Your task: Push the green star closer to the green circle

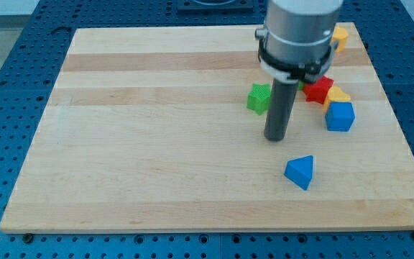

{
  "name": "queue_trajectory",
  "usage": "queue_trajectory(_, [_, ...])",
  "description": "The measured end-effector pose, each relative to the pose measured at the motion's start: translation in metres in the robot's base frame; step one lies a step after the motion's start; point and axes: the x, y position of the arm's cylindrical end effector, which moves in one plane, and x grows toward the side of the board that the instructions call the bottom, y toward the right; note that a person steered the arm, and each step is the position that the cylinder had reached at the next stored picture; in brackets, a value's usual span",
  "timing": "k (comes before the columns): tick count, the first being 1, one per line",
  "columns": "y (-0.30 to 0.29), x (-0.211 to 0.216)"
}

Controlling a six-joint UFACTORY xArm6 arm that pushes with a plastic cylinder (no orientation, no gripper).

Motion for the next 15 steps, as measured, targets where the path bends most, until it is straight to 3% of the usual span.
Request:
queue_trajectory(1, [-0.033,0.016])
queue_trajectory(2, [-0.065,0.002])
queue_trajectory(4, [-0.065,-0.092])
queue_trajectory(6, [-0.029,-0.094])
queue_trajectory(8, [-0.093,-0.078])
queue_trajectory(9, [-0.097,-0.037])
queue_trajectory(10, [-0.037,-0.041])
queue_trajectory(12, [-0.022,-0.047])
queue_trajectory(13, [0.007,-0.075])
queue_trajectory(15, [0.030,-0.088])
